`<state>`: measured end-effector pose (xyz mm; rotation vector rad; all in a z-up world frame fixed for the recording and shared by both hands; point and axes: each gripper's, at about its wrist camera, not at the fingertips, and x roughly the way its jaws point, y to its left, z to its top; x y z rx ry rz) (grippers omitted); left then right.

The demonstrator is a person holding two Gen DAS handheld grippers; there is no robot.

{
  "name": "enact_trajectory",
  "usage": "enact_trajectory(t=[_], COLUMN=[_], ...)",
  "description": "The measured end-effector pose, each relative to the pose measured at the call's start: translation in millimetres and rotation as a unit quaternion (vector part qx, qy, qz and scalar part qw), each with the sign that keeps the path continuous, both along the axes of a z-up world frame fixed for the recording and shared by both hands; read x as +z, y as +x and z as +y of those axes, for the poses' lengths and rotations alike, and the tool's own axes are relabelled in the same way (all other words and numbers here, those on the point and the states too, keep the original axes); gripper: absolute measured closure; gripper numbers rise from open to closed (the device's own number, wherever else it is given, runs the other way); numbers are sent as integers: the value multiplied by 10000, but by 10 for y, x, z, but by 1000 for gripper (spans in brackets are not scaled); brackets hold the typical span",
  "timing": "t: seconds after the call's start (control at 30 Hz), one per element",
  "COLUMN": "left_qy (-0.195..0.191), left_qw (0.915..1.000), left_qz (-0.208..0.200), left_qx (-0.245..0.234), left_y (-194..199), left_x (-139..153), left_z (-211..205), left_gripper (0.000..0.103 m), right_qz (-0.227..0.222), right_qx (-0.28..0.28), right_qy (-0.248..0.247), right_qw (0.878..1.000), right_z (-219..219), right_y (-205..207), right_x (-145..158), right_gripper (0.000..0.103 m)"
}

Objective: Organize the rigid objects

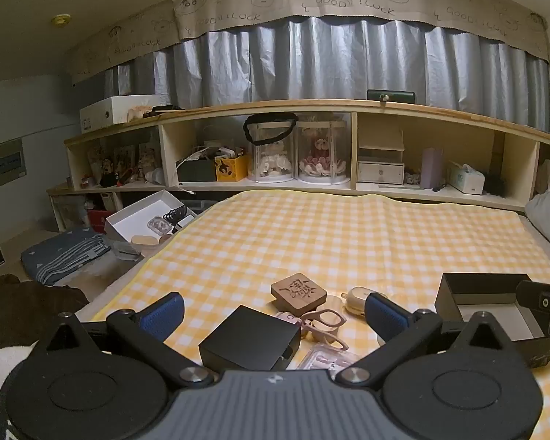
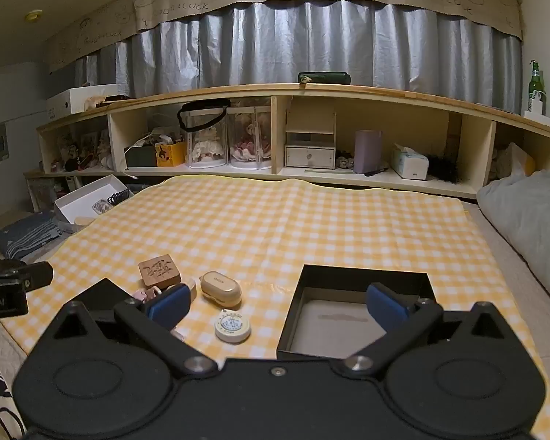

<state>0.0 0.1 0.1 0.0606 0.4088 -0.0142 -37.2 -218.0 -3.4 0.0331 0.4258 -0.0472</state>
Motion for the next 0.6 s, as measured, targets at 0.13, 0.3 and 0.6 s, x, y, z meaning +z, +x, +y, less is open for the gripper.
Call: enact_trajectory(t=[0.13, 0.3, 0.6], left_qy=[0, 2, -2], left_qw=[10000, 10000, 10000], left_qz=[2, 14, 16], left_qx=[-3, 1, 1], left_y=[-2, 1, 1], left_x=[0, 0, 0], left_z=[1, 0, 0], left_gripper=[0, 0, 0], right_qz=[1, 6, 15], right_qx=[2, 14, 12], right_qy=[-3, -17, -15], right_qw=[10000, 10000, 10000], right_z=[-1, 11, 22], right_y=[2, 4, 6], right_x=[0, -1, -12], right_gripper=[0, 0, 0])
